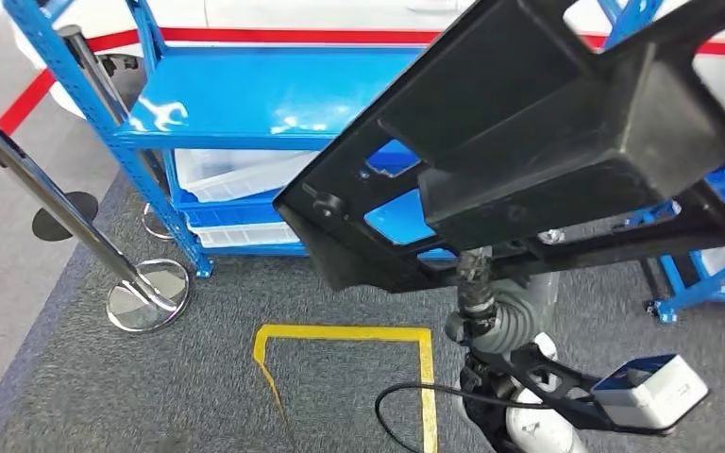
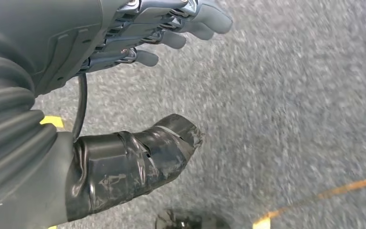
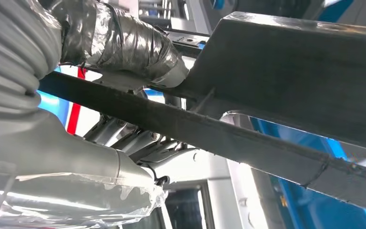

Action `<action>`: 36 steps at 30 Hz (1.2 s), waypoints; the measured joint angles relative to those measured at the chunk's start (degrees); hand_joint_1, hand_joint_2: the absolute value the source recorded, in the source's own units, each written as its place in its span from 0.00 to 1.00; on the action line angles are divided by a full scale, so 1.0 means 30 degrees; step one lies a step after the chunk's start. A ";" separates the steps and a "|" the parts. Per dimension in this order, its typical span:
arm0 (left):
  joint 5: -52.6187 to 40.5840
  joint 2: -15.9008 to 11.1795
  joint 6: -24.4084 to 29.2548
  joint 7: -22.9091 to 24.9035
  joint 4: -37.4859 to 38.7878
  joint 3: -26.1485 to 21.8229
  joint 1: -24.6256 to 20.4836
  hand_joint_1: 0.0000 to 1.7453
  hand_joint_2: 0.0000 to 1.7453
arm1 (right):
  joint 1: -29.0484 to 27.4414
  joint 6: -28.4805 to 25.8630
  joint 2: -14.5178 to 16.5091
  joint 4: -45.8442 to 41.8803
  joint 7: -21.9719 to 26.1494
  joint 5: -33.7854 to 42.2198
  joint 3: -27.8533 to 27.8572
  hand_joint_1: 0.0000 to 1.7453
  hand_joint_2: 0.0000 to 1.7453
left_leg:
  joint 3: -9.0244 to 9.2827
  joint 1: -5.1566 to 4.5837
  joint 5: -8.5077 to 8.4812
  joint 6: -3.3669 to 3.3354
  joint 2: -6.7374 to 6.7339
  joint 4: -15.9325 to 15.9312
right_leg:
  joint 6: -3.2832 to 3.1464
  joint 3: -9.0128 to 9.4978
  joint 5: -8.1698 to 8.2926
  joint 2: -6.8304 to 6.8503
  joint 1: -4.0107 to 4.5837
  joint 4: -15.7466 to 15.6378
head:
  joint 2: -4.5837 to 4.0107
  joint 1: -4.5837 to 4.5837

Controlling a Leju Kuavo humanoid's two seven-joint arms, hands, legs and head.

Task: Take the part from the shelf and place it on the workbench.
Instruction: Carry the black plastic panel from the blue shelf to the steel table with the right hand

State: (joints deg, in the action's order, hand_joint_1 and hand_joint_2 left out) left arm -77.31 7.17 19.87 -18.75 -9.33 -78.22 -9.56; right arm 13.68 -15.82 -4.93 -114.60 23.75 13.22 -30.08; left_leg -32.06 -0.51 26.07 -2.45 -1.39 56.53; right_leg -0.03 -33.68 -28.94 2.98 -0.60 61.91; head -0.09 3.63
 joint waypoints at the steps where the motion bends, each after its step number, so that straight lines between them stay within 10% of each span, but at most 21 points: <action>1: 0.0000 0.0002 -0.0016 0.0000 0.0000 -0.0007 -0.0007 0.00 1.00 | -0.0027 0.0007 -0.0004 0.0022 0.0013 0.0042 0.0000 1.00 1.00 | 0.0008 0.0053 -0.0118 -0.0076 0.0134 -0.0122 | 0.0023 -0.0419 -0.0563 -0.0352 0.0000 0.0925 | 0.0000 -0.0045; 3: 0.0000 0.0000 -0.0042 -0.0011 0.0000 -0.0029 -0.0030 0.00 1.00 | -0.0152 0.0063 -0.0011 0.0095 0.0037 0.0178 0.0000 1.00 1.00 | -0.0133 0.0042 -0.0205 -0.0164 0.0466 -0.0101 | 0.0048 -0.1500 -0.1655 -0.0792 0.0008 0.3307 | 0.0000 -0.0091; 5: -0.0006 -0.0005 -0.0072 -0.0020 0.0000 -0.0049 -0.0013 0.00 1.00 | -0.0284 0.0287 -0.0020 0.0200 0.0089 0.0569 0.0000 1.00 1.00 | -0.0275 0.0040 -0.0214 -0.0154 0.0909 0.0076 | 0.0096 -0.1863 -0.1612 -0.0872 -0.0021 0.4168 | 0.0000 -0.0089; 9: -0.0086 0.0009 -0.0379 0.0093 0.0004 -0.0073 -0.0011 0.00 1.00 | -0.0345 0.1224 -0.0025 0.0300 0.0350 0.1672 0.0000 1.00 1.00 | -0.0704 0.0071 -0.0052 0.0119 0.1851 0.0792 | 0.0148 -0.0058 0.0293 -0.1888 -0.0225 0.0421 | 0.0000 -0.0087; 13: -0.0126 0.0002 -0.0712 0.0366 0.0007 -0.0104 0.0101 0.00 1.00 | -0.0446 0.1807 -0.0007 0.0337 0.0537 0.2240 0.0000 1.00 1.00 | -0.1241 0.0216 -0.0165 0.0552 0.2456 0.1078 | -0.0116 0.0118 0.0394 -0.1950 -0.0172 -0.0291 | 0.0000 -0.0090; 20: -0.0222 0.0027 -0.0951 0.0694 0.0015 -0.0126 0.0130 0.00 1.00 | -0.0619 0.2085 0.0091 0.0350 0.0723 0.2479 0.0000 1.00 1.00 | -0.3605 0.0338 0.2049 0.1111 0.0730 0.6074 | -0.0442 0.0101 0.0546 -0.0308 -0.0118 -0.0489 | 0.0000 0.0135; 25: -0.0248 0.0027 -0.1067 0.0233 0.0015 -0.0131 0.0110 0.00 1.00 | -0.0903 0.2166 0.0091 0.0219 0.0820 0.2424 0.0009 1.00 1.00 | -0.0985 0.0083 0.0056 0.0757 -0.0578 0.1122 | -0.0278 0.0190 0.0486 0.0644 -0.0040 -0.0534 | 0.0000 0.0122; 28: -0.0257 0.0022 -0.1045 0.0037 0.0015 -0.0133 0.0124 0.00 1.00 | -0.1108 0.2180 0.0089 0.0106 0.0825 0.2402 0.0027 1.00 1.00 | -0.0841 -0.0032 -0.0049 0.0395 -0.0275 0.0678 | 0.0015 0.0311 0.0450 0.1047 -0.0022 -0.0645 | 0.0000 0.0118; 31: -0.0388 0.0066 -0.1004 0.0057 0.0015 -0.0137 0.0149 0.00 1.00 | -0.1202 0.2204 0.0078 -0.0015 0.0805 0.2389 0.0153 1.00 1.00 | -0.0545 0.0101 -0.0313 -0.0028 0.0232 0.0219 | 0.0213 -0.0128 -0.0414 0.0037 -0.0079 0.0605 | 0.0000 0.0009; 34: -0.0723 0.0075 -0.1302 0.0104 0.0015 -0.0140 0.0108 0.00 1.00 | -0.1529 0.1936 0.0007 -0.0193 0.0441 0.1721 0.0445 1.00 1.00 | -0.0572 0.0062 -0.0373 -0.0206 0.0871 0.0206 | 0.0197 -0.1835 -0.1898 -0.0888 -0.0086 0.4108 | 0.0000 -0.0095; 36: -0.1023 0.0044 -0.1521 0.0142 0.0015 -0.0140 0.0137 0.00 1.00 | -0.1782 0.1580 -0.0055 -0.0391 0.0113 0.1168 0.0599 1.00 1.00 | -0.0578 0.0058 -0.0365 -0.0193 0.1432 0.0283 | 0.0229 -0.2033 -0.1487 -0.0966 -0.0117 0.4345 | 0.0000 -0.0097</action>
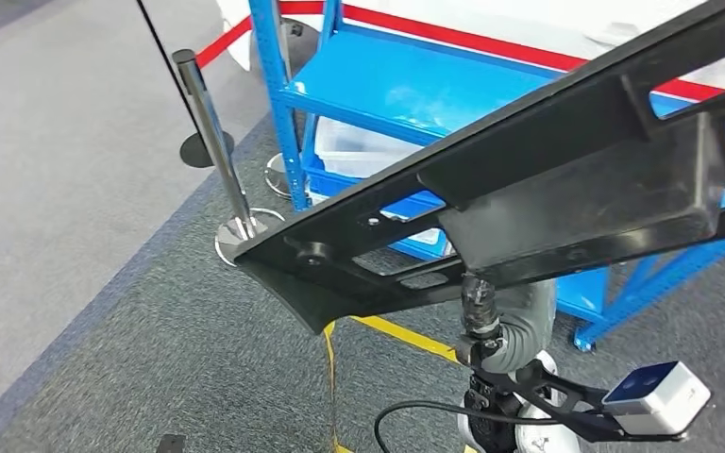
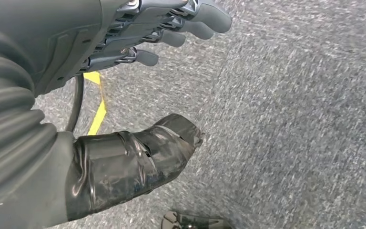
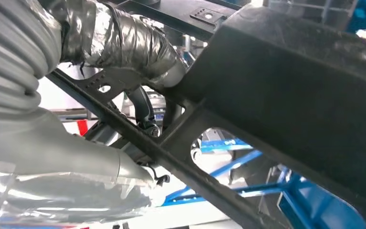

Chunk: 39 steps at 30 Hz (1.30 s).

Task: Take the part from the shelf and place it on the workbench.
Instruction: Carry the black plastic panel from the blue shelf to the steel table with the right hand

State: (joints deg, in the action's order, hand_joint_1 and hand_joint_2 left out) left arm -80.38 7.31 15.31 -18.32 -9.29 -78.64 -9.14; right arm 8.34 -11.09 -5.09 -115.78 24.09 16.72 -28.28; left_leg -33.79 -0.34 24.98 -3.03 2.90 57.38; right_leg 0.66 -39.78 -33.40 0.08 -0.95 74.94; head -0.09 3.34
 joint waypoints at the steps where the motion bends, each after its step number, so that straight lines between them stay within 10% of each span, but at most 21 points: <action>1: -0.0182 -0.0011 -0.0049 0.0002 0.0000 0.0005 0.0011 0.00 1.00 | -0.0107 -0.0190 -0.0024 -0.0131 -0.0097 -0.0241 0.0077 1.00 1.00 | -0.0004 0.0017 0.0027 0.0040 0.0294 0.0084 | 0.0008 0.0422 0.0672 -0.0129 -0.0042 -0.0949 | 0.0000 -0.0007; 3: -0.0656 0.0013 -0.0038 0.0062 0.0000 0.0047 0.0011 0.00 1.00 | -0.0332 -0.0587 -0.0063 -0.0452 -0.0189 -0.0711 0.0275 1.00 1.00 | -0.0179 0.0047 0.0161 0.0211 0.0857 0.0448 | 0.0035 0.1476 0.1781 -0.1160 -0.0209 -0.3398 | 0.0000 -0.0015; 6: -0.1221 0.0042 0.0053 0.0235 0.0000 0.0169 0.0049 0.00 1.00 | -0.0793 -0.1088 -0.0102 -0.0960 -0.0264 -0.1110 0.0528 1.00 1.00 | -0.0654 0.0163 0.0216 0.0596 0.1606 0.0822 | -0.0014 0.1966 0.1978 -0.1922 -0.0217 -0.4625 | 0.0000 -0.0028; 9: -0.1563 0.0029 0.0055 -0.0008 0.0004 0.0220 0.0181 0.00 1.00 | -0.1080 -0.1568 -0.0109 -0.1365 -0.0319 -0.1544 0.0645 1.00 1.00 | -0.1022 0.0198 0.0414 0.0901 0.1046 0.1217 | -0.0318 0.2096 0.2103 -0.1132 -0.0221 -0.4827 | 0.0000 0.0061; 11: -0.1773 0.0042 0.0014 -0.0303 0.0007 0.0281 0.0125 0.00 1.00 | -0.1361 -0.1917 -0.0120 -0.1719 -0.0322 -0.1906 0.0731 1.00 1.00 | -0.1842 0.0170 0.1331 0.1073 -0.0241 0.2907 | -0.0462 0.2203 0.2117 -0.0485 -0.0193 -0.4964 | 0.0000 0.0208; 14: -0.1959 0.0049 -0.0016 -0.0479 0.0007 0.0468 0.0050 0.00 1.00 | -0.1695 -0.2310 -0.0153 -0.2111 -0.0393 -0.2208 0.0820 1.00 1.00 | -0.3223 0.0314 0.2322 0.1261 -0.0738 0.5692 | -0.0541 0.2238 0.2030 0.0469 -0.0112 -0.4973 | 0.0000 0.0273; 20: -0.2927 -0.0002 -0.0466 -0.0200 0.0007 0.0984 -0.0200 0.00 1.00 | -0.2238 -0.3845 -0.0167 -0.2886 -0.0433 -0.3334 0.0820 1.00 1.00 | -0.0536 0.0001 0.0198 0.0840 -0.2063 0.0641 | -0.0226 0.2584 0.1760 0.1816 -0.0009 -0.5038 | 0.0000 0.0257; 23: -0.3047 -0.0014 -0.0734 -0.0246 0.0007 0.1364 -0.0309 0.00 1.00 | -0.2479 -0.4665 -0.0169 -0.3217 -0.0530 -0.3909 0.0814 1.00 1.00 | -0.0389 -0.0095 0.0199 0.0475 -0.1609 0.0362 | 0.0103 0.2837 0.1633 0.2063 -0.0042 -0.5123 | 0.0000 0.0248; 25: -0.3075 -0.0005 -0.0876 -0.0366 0.0007 0.1572 -0.0396 0.00 1.00 | -0.2587 -0.5028 -0.0175 -0.3426 -0.0610 -0.4108 0.0814 1.00 1.00 | -0.0100 0.0007 0.0088 0.0193 -0.1260 0.0066 | 0.0200 0.2614 0.1097 0.1234 -0.0070 -0.4343 | 0.0000 0.0155; 28: -0.3155 0.0013 -0.1071 -0.0337 0.0007 0.1992 -0.0633 0.00 1.00 | -0.2874 -0.5403 -0.0231 -0.3603 -0.0645 -0.4301 0.0814 1.00 1.00 | -0.0012 0.0041 0.0066 -0.0048 -0.0622 0.0020 | 0.0136 0.0811 -0.0390 0.0109 -0.0053 -0.0917 | 0.0000 -0.0007; 30: -0.3158 0.0018 -0.1170 -0.0122 0.0007 0.2349 -0.0673 0.00 1.00 | -0.3000 -0.5593 -0.0286 -0.3631 -0.0680 -0.4461 0.0814 1.00 1.00 | -0.0003 0.0023 0.0116 -0.0040 -0.0048 0.0107 | 0.0161 0.0149 -0.0218 0.0019 -0.0059 -0.0070 | 0.0000 -0.0013; 33: -0.3164 0.0058 -0.1273 0.0197 0.0007 0.2896 -0.0686 0.00 1.00 | -0.3016 -0.5787 -0.0339 -0.3707 -0.0760 -0.4603 0.0809 1.00 1.00 | -0.0057 0.0061 0.0329 0.0159 0.0856 0.0494 | 0.0172 0.1286 0.1686 -0.0787 -0.0184 -0.3078 | 0.0000 -0.0025; 36: -0.3166 0.0128 -0.1317 0.0280 0.0007 0.3364 -0.0709 0.00 1.00 | -0.3023 -0.5886 -0.0370 -0.3796 -0.0792 -0.4627 0.0807 1.00 1.00 | -0.0383 0.0141 0.0457 0.0504 0.1630 0.0826 | 0.0122 0.1894 0.1963 -0.1738 -0.0247 -0.4601 | 0.0000 -0.0033; 39: -0.3111 0.0146 -0.1322 0.0131 0.0007 0.3638 -0.0684 0.00 1.00 | -0.2872 -0.5842 -0.0379 -0.3824 -0.0811 -0.4579 0.0794 1.00 1.00 | -0.0655 0.0206 0.0532 0.0844 0.1427 0.1010 | -0.0194 0.2102 0.2041 -0.1005 -0.0257 -0.4814 | 0.0000 0.0004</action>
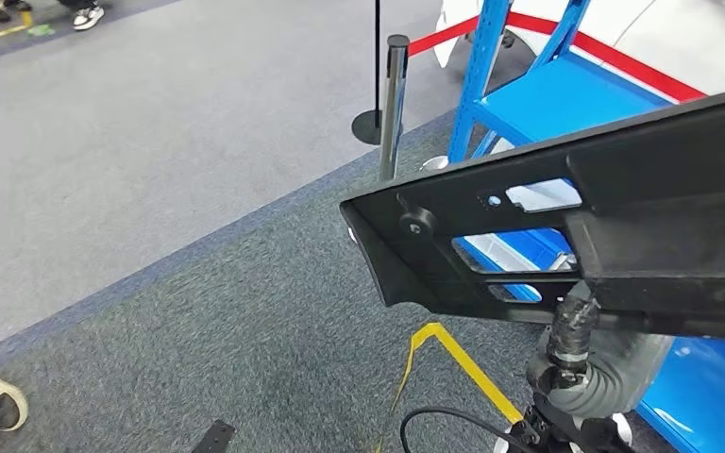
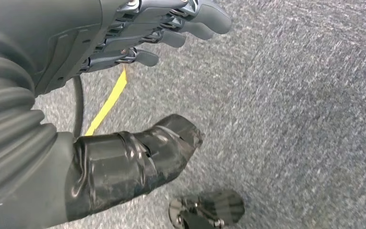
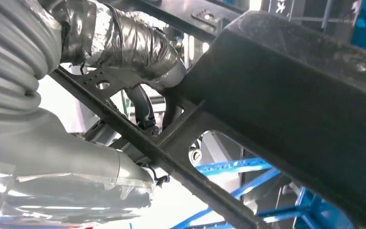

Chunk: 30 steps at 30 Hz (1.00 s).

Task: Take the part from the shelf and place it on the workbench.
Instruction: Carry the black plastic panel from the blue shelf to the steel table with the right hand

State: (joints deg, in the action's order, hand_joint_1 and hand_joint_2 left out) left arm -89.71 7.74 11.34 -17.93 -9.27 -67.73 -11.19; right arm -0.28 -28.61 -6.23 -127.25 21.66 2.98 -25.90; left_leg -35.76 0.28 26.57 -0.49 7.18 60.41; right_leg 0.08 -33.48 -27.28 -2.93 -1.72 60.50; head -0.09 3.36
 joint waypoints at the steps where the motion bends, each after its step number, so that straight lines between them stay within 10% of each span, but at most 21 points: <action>1: 0.0040 0.0011 0.0002 -0.0071 0.0000 0.0075 -0.0031 0.00 1.00 | 0.0035 0.0020 0.0000 0.0000 -0.0011 0.0058 -0.0007 1.00 1.00 | -0.0247 -0.0030 0.0273 0.0103 -0.0583 0.0473 | -0.0100 0.0097 0.0026 0.0284 -0.0021 -0.0094 | 0.0000 0.0057; 3: 0.0117 0.0040 0.0024 -0.0195 0.0000 0.0222 -0.0152 0.00 1.00 | 0.0050 0.0094 0.0000 -0.0002 -0.0029 0.0291 -0.0016 1.00 1.00 | -0.1272 -0.0035 0.1284 0.0290 -0.1807 0.2513 | -0.0240 0.0191 -0.0004 0.0884 0.0030 -0.0178 | 0.0000 0.0170; 6: 0.0178 0.0056 0.0067 -0.0246 0.0000 0.0338 -0.0190 0.00 1.00 | 0.0075 0.0347 0.0000 0.0004 0.0004 0.0877 -0.0016 1.00 1.00 | -0.2651 0.0059 0.1877 0.0404 -0.2188 0.4901 | -0.0285 0.0255 -0.0136 0.1770 0.0085 -0.0173 | 0.0000 0.0180; 10: 0.0302 0.0056 0.0124 -0.0224 0.0000 0.0371 -0.0168 0.00 1.00 | 0.0237 0.0590 -0.0002 0.0005 0.0073 0.1286 -0.0016 1.00 1.00 | -0.0610 -0.0141 -0.0296 0.0062 -0.3239 0.0684 | -0.0165 0.0590 -0.0400 0.2754 0.0181 -0.0205 | 0.0000 0.0171; 12: 0.0313 0.0056 0.0146 -0.0220 0.0000 0.0406 -0.0233 0.00 1.00 | 0.0300 0.0630 -0.0005 0.0018 0.0091 0.1324 -0.0016 1.00 1.00 | -0.0134 -0.0375 -0.0486 -0.0224 -0.3724 -0.0381 | -0.0003 0.0698 -0.0494 0.3149 0.0238 -0.0265 | 0.0000 0.0158; 14: 0.0342 0.0053 0.0170 -0.0179 0.0000 0.0482 -0.0202 0.00 1.00 | 0.0358 0.0661 -0.0011 0.0055 0.0102 0.1411 -0.0016 1.00 1.00 | -0.0077 -0.0380 -0.0526 -0.0421 -0.3273 -0.0529 | 0.0220 0.0867 -0.0592 0.3468 0.0273 -0.0311 | 0.0000 0.0164; 16: 0.0424 0.0069 0.0229 -0.0106 0.0000 0.0555 -0.0122 0.00 1.00 | 0.0488 0.0844 -0.0022 0.0120 0.0175 0.1602 -0.0016 1.00 1.00 | 0.0234 -0.0250 -0.0605 -0.0626 -0.2805 -0.0850 | 0.0407 0.0831 -0.0970 0.2795 0.0275 0.0284 | 0.0000 0.0099; 18: 0.0556 0.0098 0.0381 -0.0069 0.0000 0.0573 -0.0116 0.00 1.00 | 0.0604 0.1236 -0.0035 0.0204 0.0337 0.1892 -0.0020 1.00 1.00 | 0.0467 -0.0155 -0.0616 -0.0829 -0.2360 -0.1030 | 0.0428 -0.0055 -0.1936 0.1570 0.0255 0.2218 | 0.0000 -0.0004; 21: 0.0965 0.0102 0.0818 -0.0226 0.0000 0.0573 -0.0041 0.00 1.00 | 0.0742 0.1874 -0.0051 0.0481 0.0574 0.2451 -0.0027 1.00 1.00 | 0.0490 -0.0142 -0.0531 -0.0912 -0.1525 -0.0968 | 0.0400 -0.1659 -0.2718 0.1084 0.0222 0.4775 | 0.0000 -0.0031; 25: 0.1492 0.0134 0.1215 -0.0517 0.0000 0.0570 0.0211 0.00 1.00 | 0.1171 0.2604 -0.0049 0.0960 0.0834 0.3158 -0.0031 1.00 1.00 | 0.0403 -0.0054 -0.0229 -0.0601 -0.0231 -0.0426 | 0.0436 -0.0504 -0.0322 -0.0041 -0.0010 0.1355 | 0.0000 -0.0049; 27: 0.1789 0.0153 0.1337 -0.0488 0.0000 0.0537 0.0307 0.00 1.00 | 0.1354 0.3098 -0.0044 0.1244 0.0922 0.3622 -0.0040 1.00 1.00 | 0.0118 -0.0004 -0.0140 -0.0361 0.0283 -0.0175 | 0.0405 -0.0079 -0.0188 -0.0884 -0.0081 0.0326 | 0.0000 -0.0066; 30: 0.2244 0.0138 0.1495 -0.0351 0.0000 0.0378 0.0575 0.00 1.00 | 0.1828 0.4064 -0.0029 0.1758 0.0995 0.4330 -0.0106 1.00 1.00 | -0.0200 0.0087 -0.0218 -0.0026 0.0654 -0.0126 | 0.0152 0.0032 -0.0258 -0.0436 -0.0074 0.0090 | 0.0000 -0.0071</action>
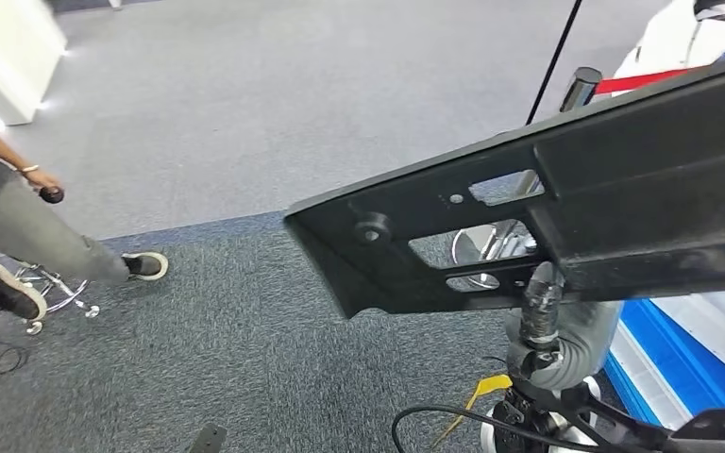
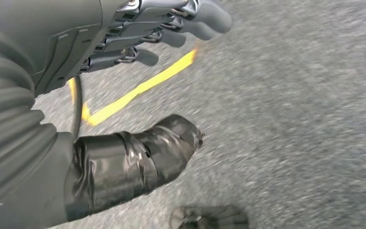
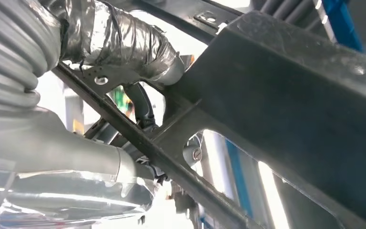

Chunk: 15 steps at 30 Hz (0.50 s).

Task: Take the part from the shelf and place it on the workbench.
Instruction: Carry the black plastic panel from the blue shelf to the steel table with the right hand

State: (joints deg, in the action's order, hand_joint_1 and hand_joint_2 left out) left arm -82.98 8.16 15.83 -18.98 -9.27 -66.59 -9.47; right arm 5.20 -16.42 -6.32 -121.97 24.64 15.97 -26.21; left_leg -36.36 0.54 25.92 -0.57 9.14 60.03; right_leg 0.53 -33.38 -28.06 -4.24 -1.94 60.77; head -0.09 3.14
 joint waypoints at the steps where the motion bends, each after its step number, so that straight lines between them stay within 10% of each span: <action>1: 0.0093 -0.0002 0.0027 0.0035 0.0000 -0.0051 0.0079 0.00 1.00 | 0.0163 0.0237 0.0020 0.0158 0.0013 0.0127 -0.0035 1.00 1.00 | -0.0149 -0.0038 0.0108 0.0101 -0.0443 0.0265 | -0.0120 0.0098 0.0003 0.0299 -0.0031 -0.0088 | 0.0000 0.0095; 4: 0.0249 0.0012 0.0077 0.0166 0.0000 -0.0149 0.0127 0.00 1.00 | 0.0436 0.0577 0.0080 0.0548 0.0058 0.0256 -0.0124 1.00 1.00 | -0.1682 -0.0087 0.1237 0.0370 -0.2439 0.3047 | -0.0397 0.0360 -0.0122 0.1329 0.0063 -0.0195 | 0.0000 0.0374; 6: 0.0339 0.0018 0.0172 0.0300 0.0000 -0.0235 0.0168 0.00 1.00 | 0.0576 0.0779 0.0089 0.0877 0.0084 0.0374 -0.0219 1.00 1.00 | -0.2755 -0.0031 0.1582 0.0436 -0.2822 0.4770 | -0.0460 0.0478 -0.0269 0.1987 0.0167 -0.0187 | 0.0000 0.0388; 10: 0.0599 0.0012 0.0439 0.0269 0.0000 -0.0520 0.0289 0.00 1.00 | 0.0932 0.1194 0.0195 0.1527 0.0187 0.0661 -0.0393 1.00 1.00 | -0.1287 -0.0247 -0.0483 -0.0028 -0.3684 0.1444 | -0.0434 0.0933 -0.0633 0.3017 0.0358 -0.0230 | 0.0000 0.0379; 12: 0.0681 0.0001 0.0508 0.0144 0.0000 -0.0639 0.0235 0.00 1.00 | 0.1112 0.1355 0.0257 0.1781 0.0220 0.0713 -0.0430 1.00 1.00 | -0.0574 -0.0565 -0.0759 -0.0381 -0.4346 0.0003 | -0.0313 0.1101 -0.0752 0.3434 0.0441 -0.0336 | 0.0000 0.0366; 15: 0.0779 0.0011 0.0534 -0.0086 0.0002 -0.0790 0.0315 0.00 1.00 | 0.1362 0.1486 0.0331 0.2111 0.0277 0.0830 -0.0490 1.00 1.00 | -0.0351 -0.0596 -0.0701 -0.0617 -0.3926 -0.0373 | -0.0052 0.1407 -0.0887 0.3878 0.0517 -0.0573 | 0.0000 0.0357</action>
State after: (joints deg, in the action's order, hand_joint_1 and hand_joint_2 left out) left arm -80.64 8.19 17.43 -19.24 -9.26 -68.96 -8.52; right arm 9.29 -11.96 -5.32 -115.64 25.47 18.46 -27.68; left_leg -37.41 -1.25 23.82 -2.42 -2.63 58.91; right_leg 0.38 -29.16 -30.72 7.39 -0.39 59.05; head -0.09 4.21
